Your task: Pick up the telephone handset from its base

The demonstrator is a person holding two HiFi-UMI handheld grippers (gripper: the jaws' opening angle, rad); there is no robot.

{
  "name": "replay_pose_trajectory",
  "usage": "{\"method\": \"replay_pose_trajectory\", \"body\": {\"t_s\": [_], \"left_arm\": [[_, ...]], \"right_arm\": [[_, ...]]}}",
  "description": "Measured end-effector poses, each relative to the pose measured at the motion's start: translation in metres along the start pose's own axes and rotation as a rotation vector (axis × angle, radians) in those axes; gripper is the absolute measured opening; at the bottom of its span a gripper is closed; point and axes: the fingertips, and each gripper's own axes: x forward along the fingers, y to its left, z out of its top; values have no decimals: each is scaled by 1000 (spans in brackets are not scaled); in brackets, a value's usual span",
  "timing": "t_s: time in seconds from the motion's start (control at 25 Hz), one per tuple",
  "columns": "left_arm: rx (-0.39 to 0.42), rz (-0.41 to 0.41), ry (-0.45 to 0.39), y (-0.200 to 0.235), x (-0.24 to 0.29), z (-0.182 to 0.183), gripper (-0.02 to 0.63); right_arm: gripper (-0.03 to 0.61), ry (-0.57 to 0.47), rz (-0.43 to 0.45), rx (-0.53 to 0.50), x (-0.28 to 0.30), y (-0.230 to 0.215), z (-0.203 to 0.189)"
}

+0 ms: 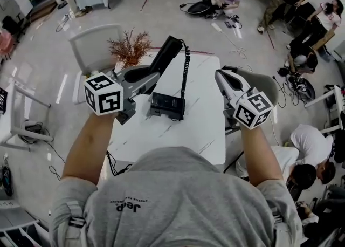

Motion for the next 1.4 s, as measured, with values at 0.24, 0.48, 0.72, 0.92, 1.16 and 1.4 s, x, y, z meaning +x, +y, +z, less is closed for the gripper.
{"method": "replay_pose_trajectory", "body": {"t_s": [0.24,0.48,0.72,0.92,1.16,1.4], "left_arm": [[-63,-70,-130,-1,-29,35,138],[-108,-108,-238,-1,-65,53,138],[-113,-106,-296,-4,-77,54,138],[-133,-103,-323,-4,-78,55,138],[-142,-101,-325,-5,-81,54,138],[-140,-107,-318,-7,-80,56,138]], "right_arm": [[5,-28,-45,0,4,18,20],[3,-30,-49,-9,10,42,40],[3,-47,-29,9,12,48,52],[3,-48,-12,11,15,48,56],[3,-43,-7,13,15,47,57],[3,-33,-10,13,16,47,59]]}}
